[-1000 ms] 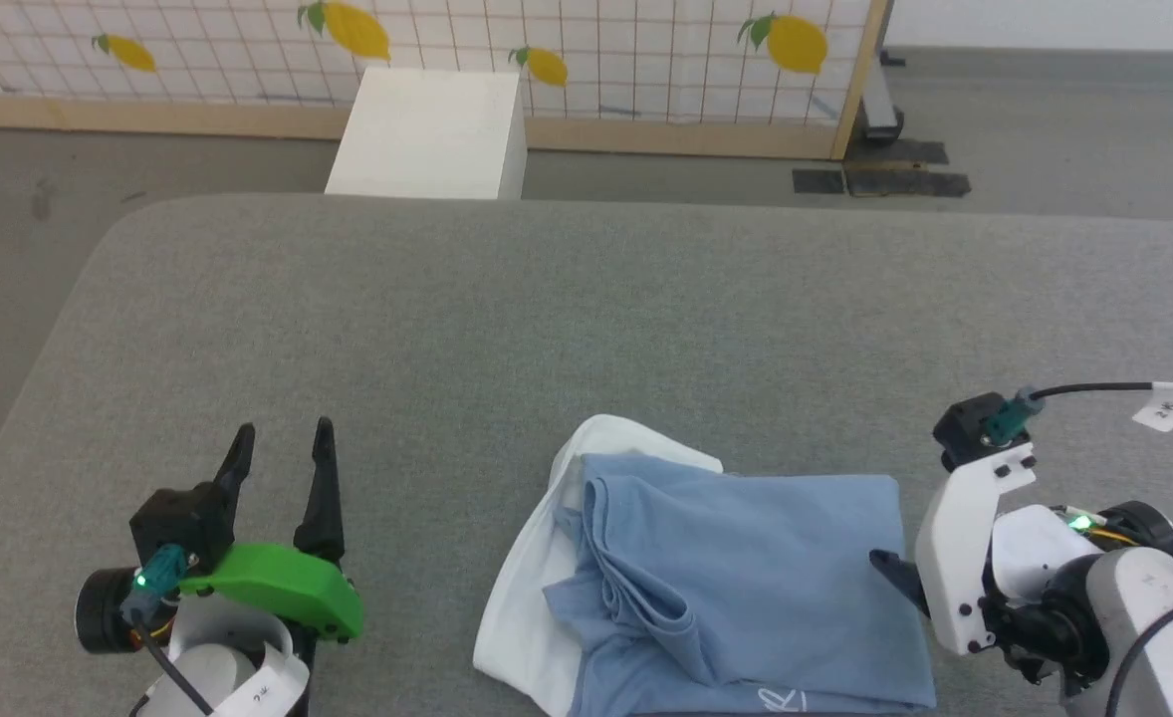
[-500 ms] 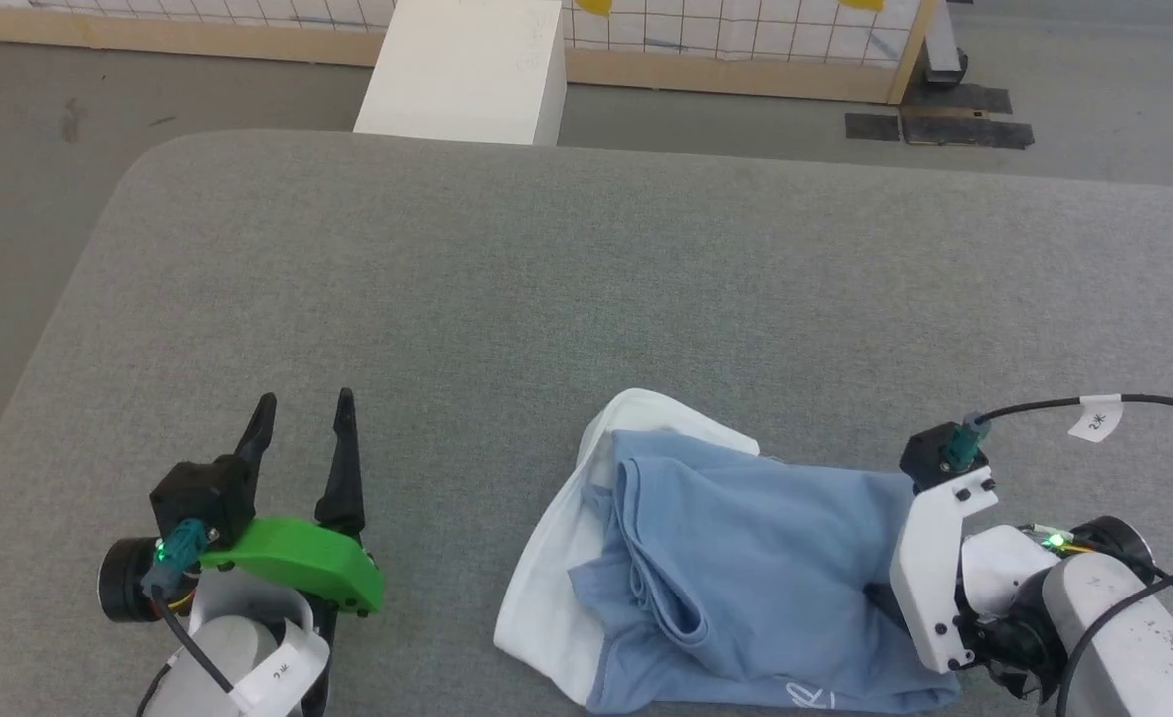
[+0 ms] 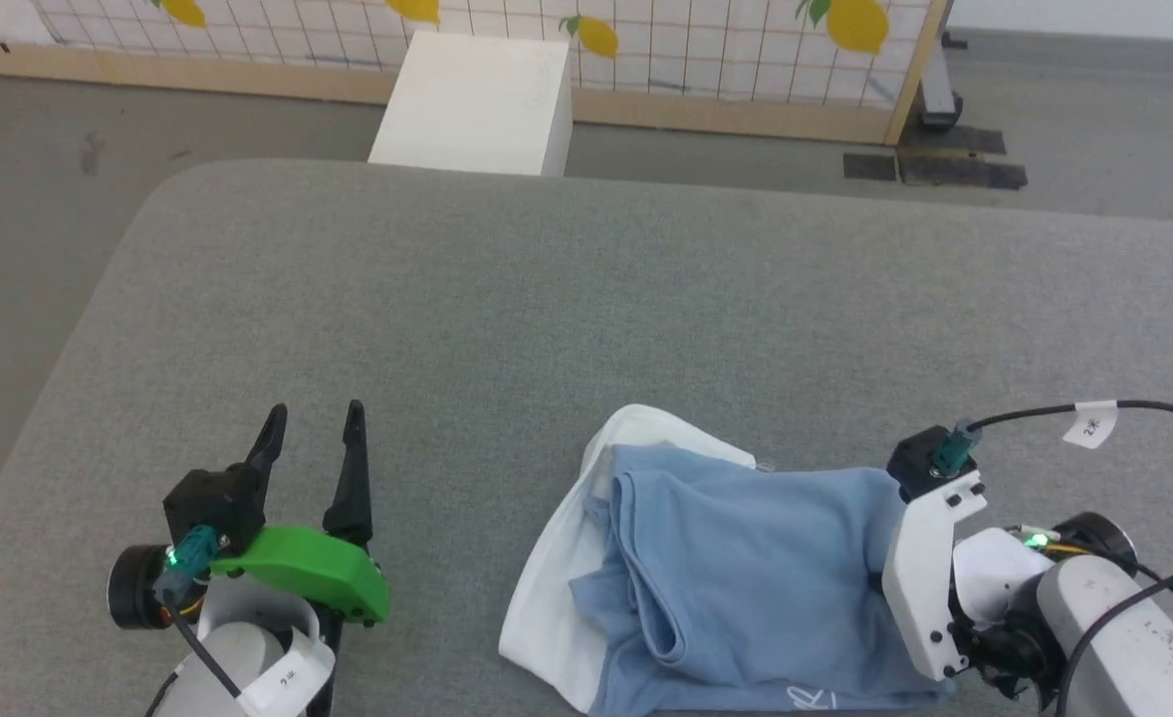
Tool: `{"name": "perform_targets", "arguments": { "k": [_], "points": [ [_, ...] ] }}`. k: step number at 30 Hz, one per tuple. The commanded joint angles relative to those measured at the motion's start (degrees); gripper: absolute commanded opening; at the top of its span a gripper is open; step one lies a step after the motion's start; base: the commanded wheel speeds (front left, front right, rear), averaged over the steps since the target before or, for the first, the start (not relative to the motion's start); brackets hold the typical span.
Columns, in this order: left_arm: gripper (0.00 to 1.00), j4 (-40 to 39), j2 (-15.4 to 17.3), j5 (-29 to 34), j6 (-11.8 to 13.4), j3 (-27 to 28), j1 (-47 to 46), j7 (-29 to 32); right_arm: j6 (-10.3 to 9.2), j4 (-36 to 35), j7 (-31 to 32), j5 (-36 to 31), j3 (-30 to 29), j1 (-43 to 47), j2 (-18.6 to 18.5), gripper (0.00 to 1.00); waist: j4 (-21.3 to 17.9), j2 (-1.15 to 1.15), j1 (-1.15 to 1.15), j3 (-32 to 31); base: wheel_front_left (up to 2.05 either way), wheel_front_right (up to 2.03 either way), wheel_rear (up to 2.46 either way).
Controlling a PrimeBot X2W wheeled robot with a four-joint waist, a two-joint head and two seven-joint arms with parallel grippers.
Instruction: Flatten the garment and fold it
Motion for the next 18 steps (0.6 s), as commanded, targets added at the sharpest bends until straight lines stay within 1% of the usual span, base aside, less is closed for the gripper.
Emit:
{"name": "perform_targets", "arguments": {
  "k": [1,5,10,14,18],
  "points": [
    [1.00,0.03,0.24,-0.25,-0.05,0.14,0.29,-0.25,-0.10,-1.00,-0.13,0.68,0.70,-1.70,-0.82,0.00,-1.16,0.00,0.00,-1.30,0.00,0.00,0.00],
    [1.00,-0.69,0.49,-0.72,0.35,0.59,1.48,-0.38,-0.10,-3.82,1.55,2.08,2.69,-3.76,-4.34,0.00,-4.34,0.00,0.00,-1.67,0.00,0.00,0.00],
    [1.00,-1.95,0.38,-0.99,0.77,0.77,1.56,-0.54,-0.10,-5.45,3.41,3.82,3.33,-6.62,-8.72,0.00,-10.09,0.00,0.00,-0.11,0.00,0.00,0.00],
    [1.00,-2.60,0.43,-0.88,0.97,0.64,0.66,-0.48,-0.10,-4.86,3.69,4.34,2.85,-9.17,-10.91,0.00,-15.26,0.00,0.00,2.03,0.00,0.00,0.00],
    [1.00,-3.24,0.76,-0.52,1.11,0.40,-0.81,-0.10,-0.10,-3.10,2.59,4.11,1.93,-12.33,-11.83,0.00,-20.19,0.00,0.00,4.71,0.00,0.00,0.00]
  ]
}}
